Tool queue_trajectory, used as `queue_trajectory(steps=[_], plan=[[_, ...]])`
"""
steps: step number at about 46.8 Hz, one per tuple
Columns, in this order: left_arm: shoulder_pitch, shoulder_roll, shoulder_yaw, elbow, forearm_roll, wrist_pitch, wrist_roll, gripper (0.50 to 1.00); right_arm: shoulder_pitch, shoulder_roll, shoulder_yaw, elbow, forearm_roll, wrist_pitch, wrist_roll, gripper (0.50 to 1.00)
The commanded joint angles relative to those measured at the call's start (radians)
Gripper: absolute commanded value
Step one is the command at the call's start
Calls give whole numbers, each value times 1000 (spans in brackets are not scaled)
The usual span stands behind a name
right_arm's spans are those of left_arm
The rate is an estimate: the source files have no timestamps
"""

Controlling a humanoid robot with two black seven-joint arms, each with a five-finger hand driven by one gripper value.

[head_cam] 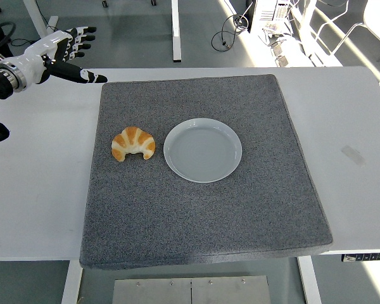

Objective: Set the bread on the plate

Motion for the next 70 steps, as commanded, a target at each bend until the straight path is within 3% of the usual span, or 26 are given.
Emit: queue_trajectory(steps=[1, 14, 28, 35, 44, 58, 70], plan=[[-8, 2, 29, -19, 31, 0, 14, 974, 0, 0, 0, 0, 0, 0, 0, 1000], [-22, -28, 33, -43, 126, -4, 85, 975, 0, 0, 0, 0, 0, 0, 0, 1000], [-19, 63, 42, -144, 141, -12, 105, 975, 0, 0, 0, 0, -1, 0, 2, 1000], [-28, 52, 82, -144, 172, -12, 117, 980, 0, 0, 0, 0, 0, 0, 0, 1000], [-32, 17, 82, -144, 181, -12, 179, 980, 0, 0, 0, 0, 0, 0, 0, 1000], [-31, 22, 95, -184, 226, -15, 188, 978, 0, 0, 0, 0, 0, 0, 0, 1000], [-71, 15, 217, -184, 250, -6, 188, 977, 0, 0, 0, 0, 0, 0, 0, 1000]])
